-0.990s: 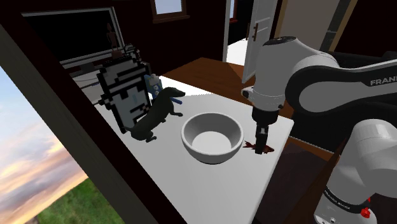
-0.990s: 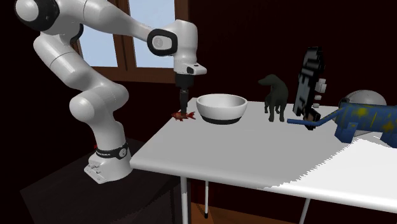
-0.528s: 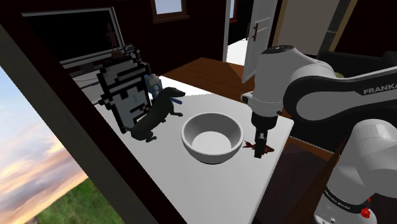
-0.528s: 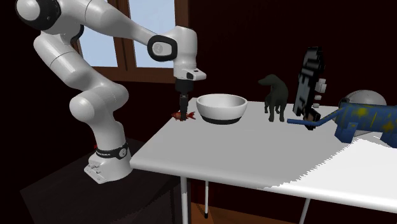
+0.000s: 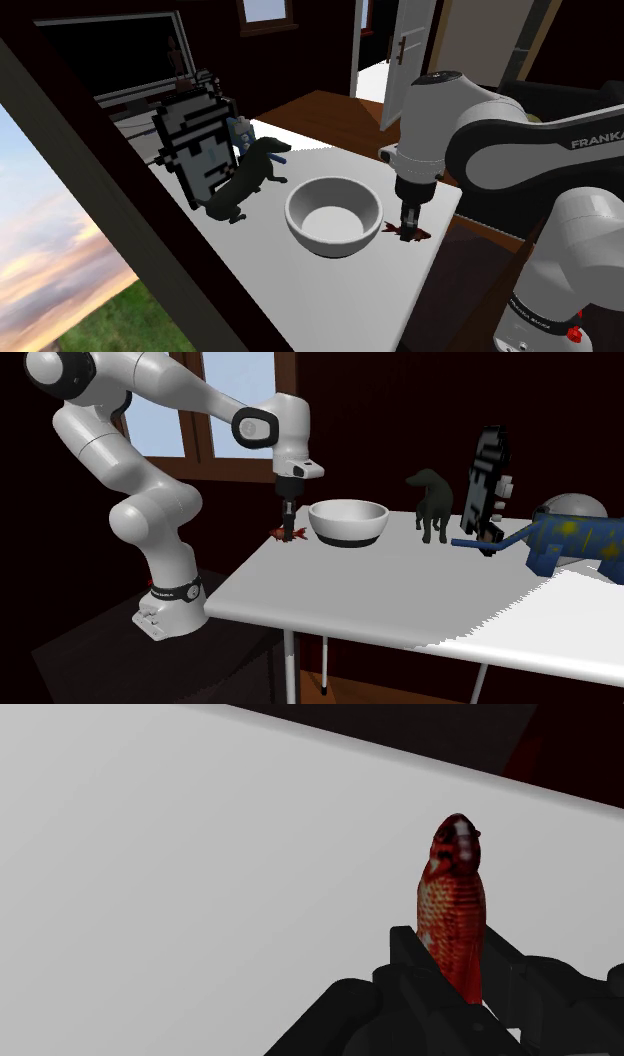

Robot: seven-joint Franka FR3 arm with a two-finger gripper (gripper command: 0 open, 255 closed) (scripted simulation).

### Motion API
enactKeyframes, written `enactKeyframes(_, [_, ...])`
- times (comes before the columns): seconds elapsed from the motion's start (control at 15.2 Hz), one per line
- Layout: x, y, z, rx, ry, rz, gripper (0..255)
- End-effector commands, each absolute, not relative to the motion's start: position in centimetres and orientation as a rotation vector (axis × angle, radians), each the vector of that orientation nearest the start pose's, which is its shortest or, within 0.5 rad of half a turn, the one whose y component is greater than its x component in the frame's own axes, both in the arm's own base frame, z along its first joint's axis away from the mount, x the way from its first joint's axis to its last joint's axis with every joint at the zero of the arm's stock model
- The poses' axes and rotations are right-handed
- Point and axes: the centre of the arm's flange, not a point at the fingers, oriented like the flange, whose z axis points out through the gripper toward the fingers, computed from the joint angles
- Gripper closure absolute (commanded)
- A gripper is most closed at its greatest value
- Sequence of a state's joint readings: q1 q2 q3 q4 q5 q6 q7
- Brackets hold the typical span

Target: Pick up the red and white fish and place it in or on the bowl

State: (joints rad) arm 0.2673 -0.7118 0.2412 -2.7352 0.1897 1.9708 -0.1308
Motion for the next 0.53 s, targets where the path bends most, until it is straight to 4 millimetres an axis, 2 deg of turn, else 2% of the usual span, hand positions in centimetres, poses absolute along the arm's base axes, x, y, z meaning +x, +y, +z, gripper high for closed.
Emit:
enactKeyframes(0.0, [27.8,16.3,41.4,-3.038,-0.772,0.098,255])
enactKeyframes(0.26, [27.8,16.3,41.4,-3.038,-0.772,0.098,255])
enactKeyframes(0.46, [27.8,16.3,43.0,-3.038,-0.772,0.098,255])
